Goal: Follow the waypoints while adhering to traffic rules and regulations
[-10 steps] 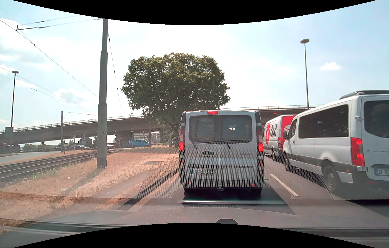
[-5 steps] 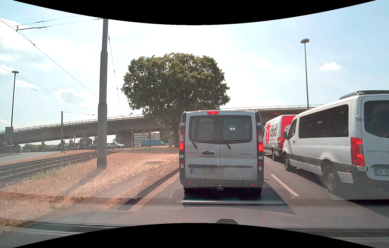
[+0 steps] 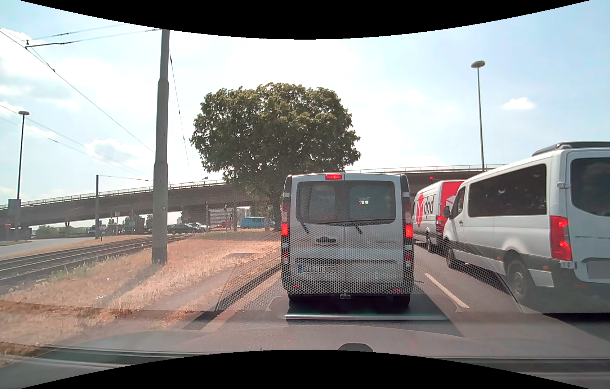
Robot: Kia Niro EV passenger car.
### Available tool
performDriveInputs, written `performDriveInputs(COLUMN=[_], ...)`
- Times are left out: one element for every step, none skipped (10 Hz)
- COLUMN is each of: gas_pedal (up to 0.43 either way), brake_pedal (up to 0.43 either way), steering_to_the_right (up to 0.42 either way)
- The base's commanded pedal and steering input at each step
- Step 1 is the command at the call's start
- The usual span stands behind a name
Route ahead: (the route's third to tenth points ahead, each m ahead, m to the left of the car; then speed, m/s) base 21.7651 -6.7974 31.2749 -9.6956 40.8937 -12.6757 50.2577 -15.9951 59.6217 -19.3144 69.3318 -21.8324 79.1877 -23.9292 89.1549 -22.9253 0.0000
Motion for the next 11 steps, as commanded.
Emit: performDriveInputs(gas_pedal=[0.000, 0.000, 0.000, 0.000, 0.000, 0.000, 0.000, 0.000, 0.000, 0.000, 0.000], brake_pedal=[0.299, 0.299, 0.299, 0.299, 0.299, 0.299, 0.299, 0.299, 0.299, 0.299, 0.299], steering_to_the_right=[0.015, 0.015, 0.014, 0.014, 0.014, 0.014, 0.014, 0.014, 0.014, 0.014, 0.014])
